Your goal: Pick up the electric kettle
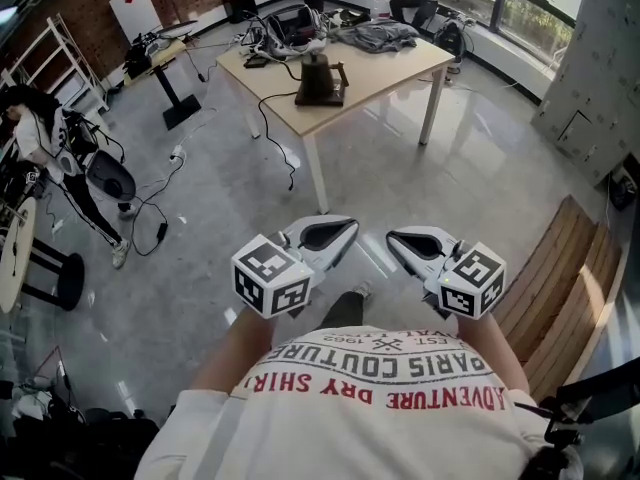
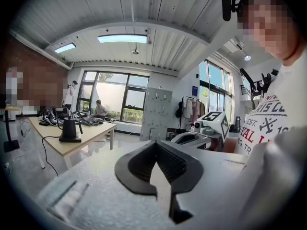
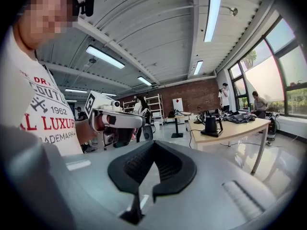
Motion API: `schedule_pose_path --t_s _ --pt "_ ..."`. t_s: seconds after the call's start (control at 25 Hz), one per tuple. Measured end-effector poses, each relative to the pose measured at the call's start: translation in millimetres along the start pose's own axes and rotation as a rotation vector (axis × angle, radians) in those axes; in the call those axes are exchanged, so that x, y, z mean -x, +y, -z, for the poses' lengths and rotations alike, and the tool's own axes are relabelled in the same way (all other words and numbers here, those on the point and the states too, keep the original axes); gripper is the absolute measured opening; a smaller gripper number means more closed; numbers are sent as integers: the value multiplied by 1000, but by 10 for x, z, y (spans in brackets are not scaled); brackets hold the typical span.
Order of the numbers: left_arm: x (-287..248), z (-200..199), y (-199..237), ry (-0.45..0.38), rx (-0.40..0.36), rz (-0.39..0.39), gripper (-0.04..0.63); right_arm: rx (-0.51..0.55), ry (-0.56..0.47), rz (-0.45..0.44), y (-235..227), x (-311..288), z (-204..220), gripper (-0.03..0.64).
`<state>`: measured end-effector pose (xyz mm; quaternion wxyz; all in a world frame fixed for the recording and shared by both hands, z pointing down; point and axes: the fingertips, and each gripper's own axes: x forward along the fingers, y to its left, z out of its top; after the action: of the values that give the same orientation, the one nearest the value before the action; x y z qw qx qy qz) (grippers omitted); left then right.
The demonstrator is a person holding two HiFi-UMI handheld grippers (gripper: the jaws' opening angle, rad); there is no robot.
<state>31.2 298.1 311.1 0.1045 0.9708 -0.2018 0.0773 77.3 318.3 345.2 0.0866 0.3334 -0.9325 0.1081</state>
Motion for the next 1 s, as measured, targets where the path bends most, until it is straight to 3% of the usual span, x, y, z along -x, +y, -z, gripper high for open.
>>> schedule_pose_path --t_s 0.48,0.76,1.0 --pt "-190 63 242 28 35 20 2 -45 14 -8 -246 -172 44 3" --pt "-364 120 874 32 72 5 2 -66 33 -23 -702 -659 32 3" --pt "-668 108 1781 46 109 -8 2 -86 51 -22 -1400 -1295 -52 3"
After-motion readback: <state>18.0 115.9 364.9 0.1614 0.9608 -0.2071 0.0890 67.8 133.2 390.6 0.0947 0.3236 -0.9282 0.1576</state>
